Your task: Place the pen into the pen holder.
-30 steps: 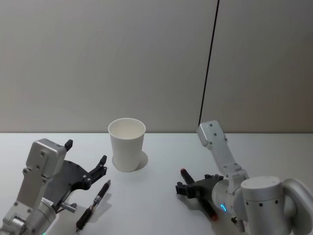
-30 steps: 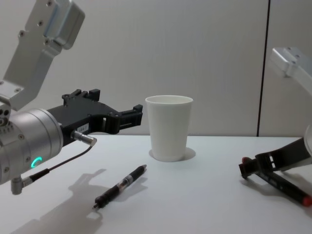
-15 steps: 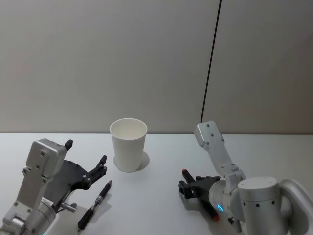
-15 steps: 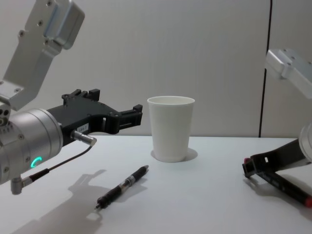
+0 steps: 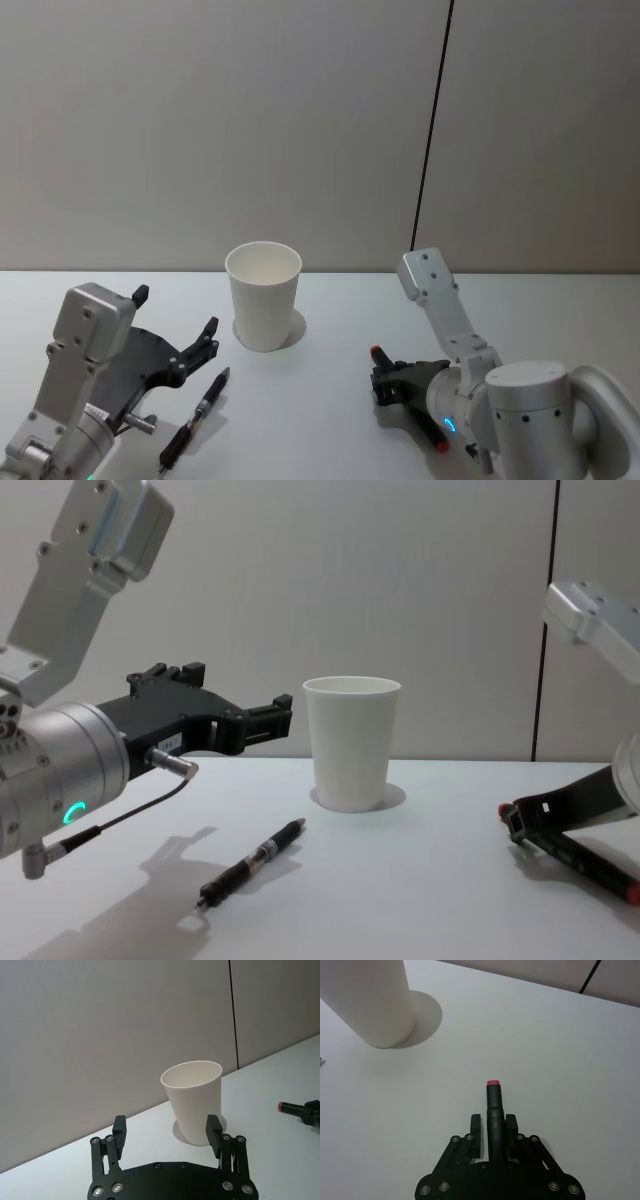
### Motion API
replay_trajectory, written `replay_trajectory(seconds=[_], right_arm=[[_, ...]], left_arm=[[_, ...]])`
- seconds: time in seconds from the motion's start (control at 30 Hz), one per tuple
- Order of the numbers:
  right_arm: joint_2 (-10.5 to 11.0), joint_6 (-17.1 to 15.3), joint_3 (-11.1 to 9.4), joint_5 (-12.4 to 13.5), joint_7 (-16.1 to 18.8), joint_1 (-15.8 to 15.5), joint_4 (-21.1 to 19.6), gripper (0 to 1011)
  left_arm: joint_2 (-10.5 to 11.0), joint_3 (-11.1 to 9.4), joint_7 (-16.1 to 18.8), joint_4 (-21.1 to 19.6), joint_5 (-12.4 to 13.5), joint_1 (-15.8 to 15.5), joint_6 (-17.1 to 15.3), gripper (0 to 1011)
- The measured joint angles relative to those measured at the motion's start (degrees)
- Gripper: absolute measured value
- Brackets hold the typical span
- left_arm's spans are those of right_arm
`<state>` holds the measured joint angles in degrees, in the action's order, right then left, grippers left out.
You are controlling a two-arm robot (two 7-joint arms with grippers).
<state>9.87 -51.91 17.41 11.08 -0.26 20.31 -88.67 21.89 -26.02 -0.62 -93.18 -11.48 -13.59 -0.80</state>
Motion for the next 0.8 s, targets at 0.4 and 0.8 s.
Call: replay_trajectory(seconds=[0.4,0.8], right_arm=[[0.0,0.0,0.0,0.0,0.0,0.0,0.1,207],[0.0,0.0,0.0,0.0,0.0,-0.1,0.1,207]], left_arm=[[0.0,0.0,0.0,0.0,0.0,0.0,0.0,1003],[0.0,0.0,0.0,0.0,0.0,0.0,0.0,1003]])
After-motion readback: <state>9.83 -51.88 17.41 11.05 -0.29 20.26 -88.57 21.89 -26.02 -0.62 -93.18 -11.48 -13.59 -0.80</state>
